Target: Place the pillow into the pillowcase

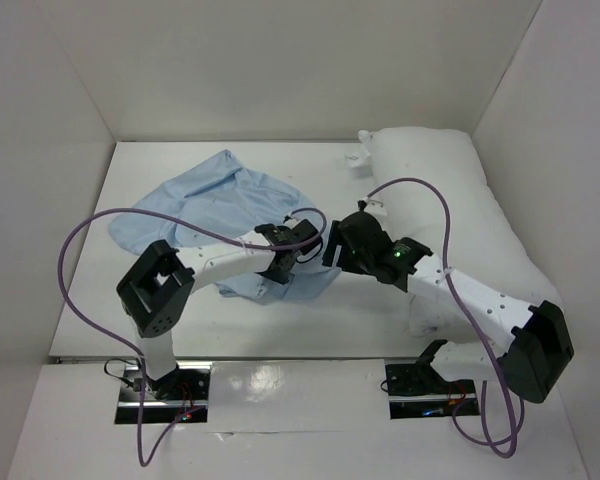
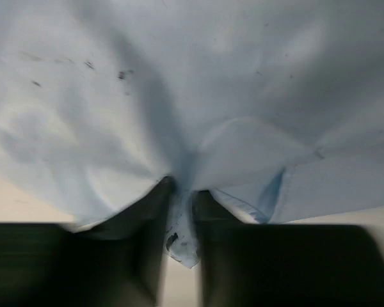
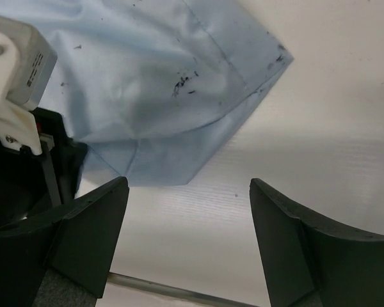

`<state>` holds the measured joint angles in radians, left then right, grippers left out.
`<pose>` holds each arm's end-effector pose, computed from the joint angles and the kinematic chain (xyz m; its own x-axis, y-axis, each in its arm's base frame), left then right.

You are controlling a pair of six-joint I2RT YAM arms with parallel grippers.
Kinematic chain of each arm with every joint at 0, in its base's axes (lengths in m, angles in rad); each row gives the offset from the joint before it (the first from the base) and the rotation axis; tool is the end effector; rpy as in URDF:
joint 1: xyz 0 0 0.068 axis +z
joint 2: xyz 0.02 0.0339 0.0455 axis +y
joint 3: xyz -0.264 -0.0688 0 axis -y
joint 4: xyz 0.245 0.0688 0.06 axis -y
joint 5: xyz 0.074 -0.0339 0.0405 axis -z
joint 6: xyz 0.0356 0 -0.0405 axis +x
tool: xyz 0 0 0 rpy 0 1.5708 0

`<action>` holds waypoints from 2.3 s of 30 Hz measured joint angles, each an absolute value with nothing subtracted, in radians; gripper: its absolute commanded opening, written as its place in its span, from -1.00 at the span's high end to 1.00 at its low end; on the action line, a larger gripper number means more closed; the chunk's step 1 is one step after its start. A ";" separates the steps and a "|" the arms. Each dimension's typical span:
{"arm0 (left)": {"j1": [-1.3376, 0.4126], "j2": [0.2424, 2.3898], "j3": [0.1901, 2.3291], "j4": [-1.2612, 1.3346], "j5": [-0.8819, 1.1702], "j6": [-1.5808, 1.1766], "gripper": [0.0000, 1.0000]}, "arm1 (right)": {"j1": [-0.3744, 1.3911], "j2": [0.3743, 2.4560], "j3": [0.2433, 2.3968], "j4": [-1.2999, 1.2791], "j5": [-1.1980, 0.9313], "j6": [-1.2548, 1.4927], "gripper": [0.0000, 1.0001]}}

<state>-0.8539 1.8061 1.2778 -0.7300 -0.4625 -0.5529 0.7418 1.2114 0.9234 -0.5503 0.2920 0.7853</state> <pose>0.2458 -0.2579 0.1978 -0.8390 0.2474 -0.4846 0.1691 0.9651 0.1999 0.1923 0.1623 0.2682 -0.7448 0.2359 -0.6242 0.0304 0.9464 0.3215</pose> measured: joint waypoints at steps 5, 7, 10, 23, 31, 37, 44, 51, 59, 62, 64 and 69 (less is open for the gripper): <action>-0.818 1.835 1.441 -0.841 -0.518 -0.553 1.00 | 0.742 1.208 0.889 -0.516 0.273 0.790 -0.67; -0.781 1.826 1.524 -0.878 -0.487 -0.543 1.00 | 0.743 1.204 0.829 -0.462 0.241 0.792 -0.70; -0.686 1.799 1.661 -0.927 -0.364 -0.512 1.00 | 0.752 1.236 0.744 -0.389 0.185 0.797 -0.79; -0.445 1.751 1.951 -1.032 -0.029 -0.443 1.00 | 0.766 1.619 0.834 -0.114 0.042 0.788 -0.20; -0.332 1.760 2.075 -1.072 0.044 -0.440 1.00 | 0.766 1.670 0.966 -0.118 0.062 0.762 1.00; -0.215 1.760 2.220 -1.076 0.066 -0.441 1.00 | 0.754 1.592 1.309 -0.200 0.069 0.661 1.00; -0.141 1.693 2.178 -1.064 0.078 -0.433 1.00 | 0.714 1.299 1.304 -0.263 0.091 0.697 1.00; -0.300 1.637 1.959 -1.032 0.137 -0.414 1.00 | 0.667 1.283 0.972 -0.374 0.139 0.794 0.26; -0.422 1.821 1.945 -0.995 0.154 -0.414 1.00 | 0.563 1.380 1.007 -0.511 0.223 0.731 -0.41; -0.421 1.853 1.977 -0.990 0.154 -0.414 1.00 | 0.567 1.362 1.085 -0.514 0.241 0.674 -0.44; -0.419 1.856 2.000 -0.983 0.157 -0.411 1.00 | 0.572 1.354 1.129 -0.513 0.252 0.634 -0.46; -0.426 1.847 2.007 -0.955 0.204 -0.370 1.00 | 0.591 1.353 1.150 -0.512 0.256 0.583 -0.49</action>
<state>-0.4259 1.8473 2.0071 -0.9554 0.2035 -0.3698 0.5915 1.3529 1.1496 -0.5121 0.2558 0.5827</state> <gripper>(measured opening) 0.032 0.743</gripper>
